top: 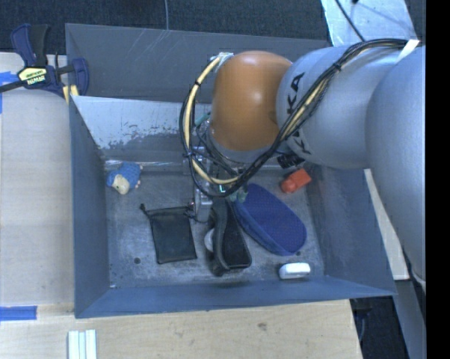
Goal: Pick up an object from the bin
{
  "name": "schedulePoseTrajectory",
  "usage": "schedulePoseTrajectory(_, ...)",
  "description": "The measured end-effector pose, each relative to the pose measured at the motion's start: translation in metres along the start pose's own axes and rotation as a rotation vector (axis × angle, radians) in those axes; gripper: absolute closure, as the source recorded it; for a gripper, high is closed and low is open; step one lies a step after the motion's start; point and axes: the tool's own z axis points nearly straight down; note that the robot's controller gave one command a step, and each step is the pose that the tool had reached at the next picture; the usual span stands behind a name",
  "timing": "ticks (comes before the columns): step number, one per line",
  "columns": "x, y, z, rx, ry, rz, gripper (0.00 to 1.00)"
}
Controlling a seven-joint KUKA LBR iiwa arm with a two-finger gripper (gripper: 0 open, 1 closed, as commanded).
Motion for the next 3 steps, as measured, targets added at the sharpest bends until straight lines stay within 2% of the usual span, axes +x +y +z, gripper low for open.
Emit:
schedulePoseTrajectory(1, -0.013, 0.023, 0.071, 0.000, -0.002, -0.090, 0.00)
schedulePoseTrajectory(2, -0.016, 0.022, 0.066, -0.001, -0.010, -0.086, 1.00)
schedulePoseTrajectory(3, 0.002, 0.041, -0.073, -0.002, -0.017, -0.110, 1.00)
